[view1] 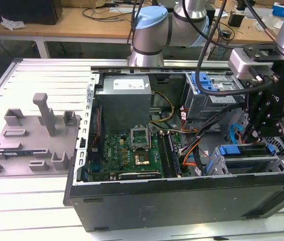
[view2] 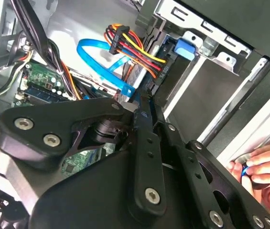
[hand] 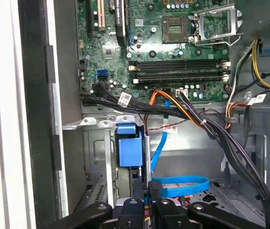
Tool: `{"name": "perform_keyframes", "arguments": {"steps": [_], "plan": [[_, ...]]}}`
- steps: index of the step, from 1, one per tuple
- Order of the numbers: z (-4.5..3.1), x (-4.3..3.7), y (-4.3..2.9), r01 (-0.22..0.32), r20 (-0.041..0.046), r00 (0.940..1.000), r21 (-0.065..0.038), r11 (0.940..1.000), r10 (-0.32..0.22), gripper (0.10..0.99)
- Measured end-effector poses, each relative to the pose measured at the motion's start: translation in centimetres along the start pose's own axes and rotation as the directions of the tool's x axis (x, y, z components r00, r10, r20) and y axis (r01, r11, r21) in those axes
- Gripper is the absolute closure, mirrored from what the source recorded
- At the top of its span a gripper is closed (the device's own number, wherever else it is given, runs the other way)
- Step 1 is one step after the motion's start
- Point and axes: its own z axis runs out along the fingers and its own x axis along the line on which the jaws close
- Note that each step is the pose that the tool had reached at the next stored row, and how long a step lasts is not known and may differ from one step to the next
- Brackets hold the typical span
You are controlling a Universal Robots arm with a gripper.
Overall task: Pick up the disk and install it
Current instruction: 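Insert the second disk wire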
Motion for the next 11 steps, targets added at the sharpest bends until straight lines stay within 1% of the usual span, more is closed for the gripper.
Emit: {"name": "perform_keyframes", "arguments": {"steps": [3,4,5,6,7,8,11], "plan": [[0.02,0.35,-0.09,0.003,0.0013,1.0000,-0.004,1.0000,-0.003,0.925],[0.04,0.35,-0.16,0.003,0.0078,1.0000,-0.004,1.0000,-0.003,0.925],[0.05,0.36,-0.18,0.003,0.0109,0.9999,-0.004,1.0000,-0.003,0.925],[0.06,0.35,-0.20,0.003,0.0164,0.9999,-0.004,1.0000,-0.003,0.925],[0.09,0.35,-0.23,0.003,0.0248,0.9997,-0.004,1.0000,-0.003,0.925],[0.10,0.38,-0.25,0.003,0.0286,0.9996,-0.004,1.0000,-0.003,0.925],[0.11,0.42,-0.26,0.003,0.0312,0.9995,-0.005,1.0000,-0.003,0.925]]}}
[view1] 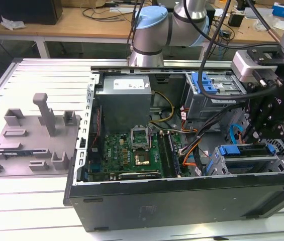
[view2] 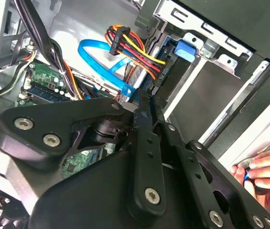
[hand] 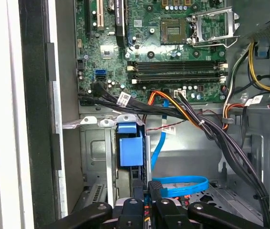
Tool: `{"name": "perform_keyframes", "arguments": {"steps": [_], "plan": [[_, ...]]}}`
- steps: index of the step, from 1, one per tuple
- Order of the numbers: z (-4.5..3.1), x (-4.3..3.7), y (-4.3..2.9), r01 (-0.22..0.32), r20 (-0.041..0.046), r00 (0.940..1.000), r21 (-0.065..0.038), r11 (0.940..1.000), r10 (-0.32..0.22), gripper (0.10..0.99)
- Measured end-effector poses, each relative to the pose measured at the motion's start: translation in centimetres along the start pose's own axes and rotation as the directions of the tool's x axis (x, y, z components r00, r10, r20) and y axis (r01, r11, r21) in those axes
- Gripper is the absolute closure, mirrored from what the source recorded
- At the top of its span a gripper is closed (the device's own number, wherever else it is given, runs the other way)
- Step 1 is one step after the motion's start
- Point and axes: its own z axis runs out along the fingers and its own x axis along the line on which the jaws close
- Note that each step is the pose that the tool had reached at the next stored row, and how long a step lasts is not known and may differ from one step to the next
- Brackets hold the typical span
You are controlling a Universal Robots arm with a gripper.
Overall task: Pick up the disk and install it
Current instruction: 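Insert the second disk wire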
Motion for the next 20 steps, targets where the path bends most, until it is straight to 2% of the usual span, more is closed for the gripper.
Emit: {"name": "perform_keyframes", "arguments": {"steps": [20], "plan": [[0.30,0.24,-0.38,0.000,0.0002,1.0000,0.000,1.0000,0.000,0.925]]}}
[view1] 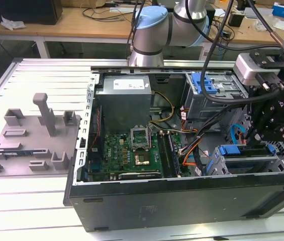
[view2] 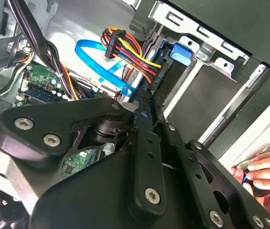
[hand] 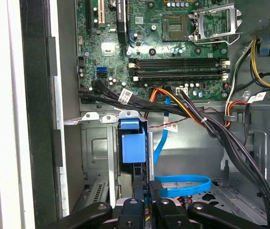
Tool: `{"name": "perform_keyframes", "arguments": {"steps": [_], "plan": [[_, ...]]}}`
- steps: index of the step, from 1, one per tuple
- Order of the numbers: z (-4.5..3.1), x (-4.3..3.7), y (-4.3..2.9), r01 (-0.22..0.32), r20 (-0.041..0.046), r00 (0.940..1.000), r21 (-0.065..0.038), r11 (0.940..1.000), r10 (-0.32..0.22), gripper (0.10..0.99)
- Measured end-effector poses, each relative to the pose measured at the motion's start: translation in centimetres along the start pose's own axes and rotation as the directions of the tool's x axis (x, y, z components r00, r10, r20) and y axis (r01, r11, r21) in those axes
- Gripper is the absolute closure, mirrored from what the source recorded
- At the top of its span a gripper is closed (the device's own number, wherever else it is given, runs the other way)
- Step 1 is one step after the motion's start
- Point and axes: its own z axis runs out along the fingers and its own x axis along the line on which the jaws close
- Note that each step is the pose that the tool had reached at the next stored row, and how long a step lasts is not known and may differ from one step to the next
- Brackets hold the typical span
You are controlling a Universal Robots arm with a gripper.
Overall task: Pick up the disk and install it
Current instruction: 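Insert the second disk wire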
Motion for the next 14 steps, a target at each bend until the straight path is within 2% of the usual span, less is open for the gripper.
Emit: {"name": "perform_keyframes", "arguments": {"steps": [14], "plan": [[0.39,0.06,0.01,0.000,-0.0002,1.0000,0.000,1.0000,0.000,0.925]]}}
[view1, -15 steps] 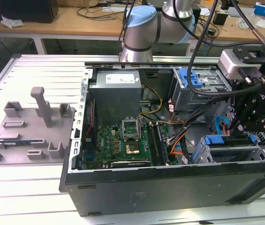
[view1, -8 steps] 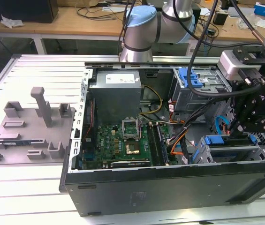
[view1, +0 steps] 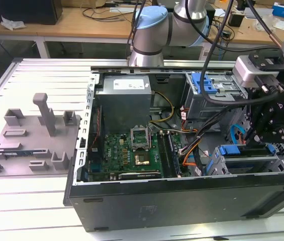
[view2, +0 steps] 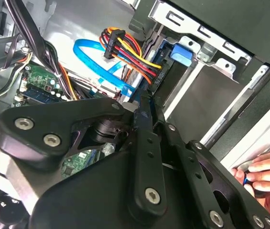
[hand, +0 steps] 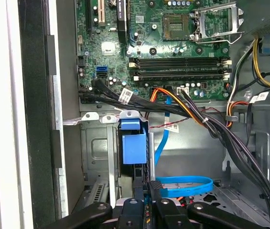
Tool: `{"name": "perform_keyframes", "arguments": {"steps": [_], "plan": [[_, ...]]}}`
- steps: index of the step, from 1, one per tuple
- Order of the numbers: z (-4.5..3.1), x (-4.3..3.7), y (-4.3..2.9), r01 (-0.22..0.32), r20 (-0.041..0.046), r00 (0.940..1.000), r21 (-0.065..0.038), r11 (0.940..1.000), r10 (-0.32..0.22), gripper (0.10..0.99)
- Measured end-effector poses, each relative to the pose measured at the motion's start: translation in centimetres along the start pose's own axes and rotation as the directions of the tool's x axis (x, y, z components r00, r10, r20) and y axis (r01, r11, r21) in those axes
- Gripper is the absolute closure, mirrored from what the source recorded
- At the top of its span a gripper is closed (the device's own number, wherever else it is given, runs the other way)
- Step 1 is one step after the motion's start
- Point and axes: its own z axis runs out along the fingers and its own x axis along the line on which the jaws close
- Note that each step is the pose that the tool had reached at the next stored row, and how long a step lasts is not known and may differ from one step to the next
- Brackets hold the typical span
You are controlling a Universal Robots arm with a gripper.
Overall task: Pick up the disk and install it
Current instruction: 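Insert the second disk wire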
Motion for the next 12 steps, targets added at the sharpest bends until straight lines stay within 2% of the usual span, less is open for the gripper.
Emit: {"name": "perform_keyframes", "arguments": {"steps": [12], "plan": [[0.65,0.01,-0.03,0.012,0.0001,0.9999,0.000,0.9999,-0.012,0.925]]}}
